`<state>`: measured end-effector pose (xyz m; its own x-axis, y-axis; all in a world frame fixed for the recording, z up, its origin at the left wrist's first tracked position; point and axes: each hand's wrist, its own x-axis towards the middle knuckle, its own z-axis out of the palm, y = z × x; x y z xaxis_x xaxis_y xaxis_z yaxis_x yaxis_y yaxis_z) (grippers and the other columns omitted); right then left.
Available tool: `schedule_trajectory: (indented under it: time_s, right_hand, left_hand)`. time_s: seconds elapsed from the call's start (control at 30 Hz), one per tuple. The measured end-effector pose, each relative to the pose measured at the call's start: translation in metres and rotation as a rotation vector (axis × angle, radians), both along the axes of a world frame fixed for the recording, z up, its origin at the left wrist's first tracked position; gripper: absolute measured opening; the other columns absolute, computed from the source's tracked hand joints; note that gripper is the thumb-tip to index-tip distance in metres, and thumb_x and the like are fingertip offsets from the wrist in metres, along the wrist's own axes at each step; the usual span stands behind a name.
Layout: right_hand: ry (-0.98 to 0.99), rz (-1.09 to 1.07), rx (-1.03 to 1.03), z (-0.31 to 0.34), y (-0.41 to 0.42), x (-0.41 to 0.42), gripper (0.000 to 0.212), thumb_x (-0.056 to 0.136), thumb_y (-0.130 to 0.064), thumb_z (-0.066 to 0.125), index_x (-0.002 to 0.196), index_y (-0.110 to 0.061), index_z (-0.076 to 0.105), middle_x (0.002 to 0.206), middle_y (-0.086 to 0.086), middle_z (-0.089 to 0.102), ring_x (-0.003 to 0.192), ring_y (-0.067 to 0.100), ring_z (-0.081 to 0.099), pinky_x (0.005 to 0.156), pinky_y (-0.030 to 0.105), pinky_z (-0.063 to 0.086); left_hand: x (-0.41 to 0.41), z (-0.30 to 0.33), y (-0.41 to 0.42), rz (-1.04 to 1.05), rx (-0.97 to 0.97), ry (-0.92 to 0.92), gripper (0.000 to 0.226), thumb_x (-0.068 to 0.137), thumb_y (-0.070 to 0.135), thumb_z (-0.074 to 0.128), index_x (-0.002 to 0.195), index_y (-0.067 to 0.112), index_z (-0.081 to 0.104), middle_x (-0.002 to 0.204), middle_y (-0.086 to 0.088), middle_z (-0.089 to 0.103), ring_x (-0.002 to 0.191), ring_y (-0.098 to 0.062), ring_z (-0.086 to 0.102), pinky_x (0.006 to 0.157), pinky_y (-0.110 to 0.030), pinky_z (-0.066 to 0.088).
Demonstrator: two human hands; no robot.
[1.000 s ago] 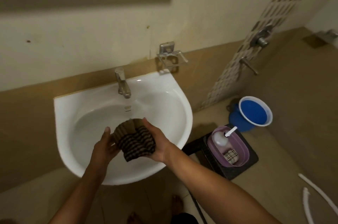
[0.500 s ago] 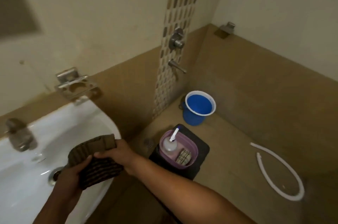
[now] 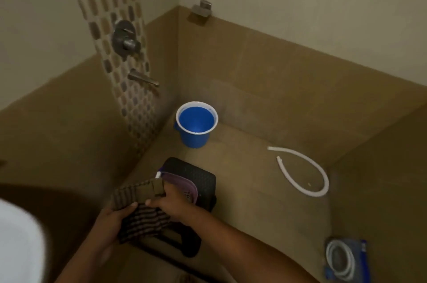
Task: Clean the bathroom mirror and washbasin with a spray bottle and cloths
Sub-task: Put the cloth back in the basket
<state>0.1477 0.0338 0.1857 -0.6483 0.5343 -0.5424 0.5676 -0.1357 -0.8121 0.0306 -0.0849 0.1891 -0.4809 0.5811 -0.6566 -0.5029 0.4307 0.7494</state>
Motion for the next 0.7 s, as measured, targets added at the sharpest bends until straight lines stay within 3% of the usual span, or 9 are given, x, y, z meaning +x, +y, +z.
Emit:
schedule_trajectory:
  time_s: [0.07, 0.23, 0.4, 0.53, 0.6, 0.7]
  right_hand:
    - [0.017, -0.071, -0.01, -0.007, 0.013, 0.018, 0.044, 0.091, -0.019, 0.067, 0.134, -0.017, 0.057, 0.135, 0.005, 0.06, 0.125, 0.021, 0.054, 0.107, 0.033, 0.041]
    - [-0.024, -0.249, 0.05, -0.054, 0.02, 0.043, 0.04, 0.089, -0.012, 0.069, 0.124, -0.029, 0.058, 0.121, -0.007, 0.063, 0.119, 0.015, 0.058, 0.104, 0.028, 0.044]
    - [-0.131, -0.408, 0.072, -0.097, 0.024, 0.05, 0.05, 0.083, -0.018, 0.073, 0.131, -0.021, 0.059, 0.121, 0.003, 0.068, 0.114, 0.023, 0.062, 0.1, 0.041, 0.051]
    - [-0.166, -0.473, 0.078, -0.132, 0.024, 0.039, 0.047, 0.086, -0.017, 0.069, 0.132, -0.016, 0.06, 0.12, 0.005, 0.068, 0.112, 0.023, 0.062, 0.098, 0.042, 0.052]
    - [-0.16, -0.529, -0.002, -0.141, 0.027, 0.028, 0.042, 0.092, -0.025, 0.065, 0.132, -0.015, 0.059, 0.122, 0.008, 0.067, 0.113, 0.026, 0.062, 0.098, 0.042, 0.051]
    - [-0.093, -0.664, -0.284, -0.152, 0.031, 0.005, 0.051, 0.094, -0.043, 0.06, 0.137, -0.016, 0.055, 0.129, 0.011, 0.063, 0.116, 0.028, 0.061, 0.1, 0.043, 0.051]
  left_hand:
    - [0.007, -0.013, 0.019, -0.047, -0.032, -0.022, 0.02, 0.091, 0.007, 0.059, 0.108, 0.002, 0.068, 0.105, -0.022, 0.072, 0.096, -0.038, 0.069, 0.077, -0.041, 0.054]
    - [0.025, -0.052, 0.055, -0.143, -0.068, 0.022, 0.021, 0.091, 0.0, 0.058, 0.111, 0.001, 0.066, 0.107, -0.022, 0.07, 0.096, -0.035, 0.066, 0.074, -0.036, 0.052]
    - [0.034, -0.083, 0.079, -0.307, -0.081, 0.21, 0.031, 0.09, -0.01, 0.054, 0.119, 0.0, 0.062, 0.107, -0.013, 0.064, 0.104, -0.029, 0.059, 0.073, -0.022, 0.045]
    - [0.033, -0.108, 0.095, -0.41, -0.137, 0.343, 0.035, 0.093, -0.006, 0.048, 0.125, 0.003, 0.058, 0.109, -0.006, 0.059, 0.104, -0.022, 0.055, 0.091, -0.03, 0.042]
    - [0.032, -0.121, 0.103, -0.462, -0.153, 0.372, 0.033, 0.095, 0.001, 0.046, 0.124, 0.009, 0.058, 0.109, -0.001, 0.061, 0.103, -0.02, 0.057, 0.099, -0.036, 0.045]
    - [0.039, -0.136, 0.112, -0.543, -0.135, 0.3, 0.028, 0.099, 0.013, 0.042, 0.121, 0.014, 0.06, 0.111, -0.005, 0.067, 0.107, -0.024, 0.063, 0.098, -0.042, 0.05]
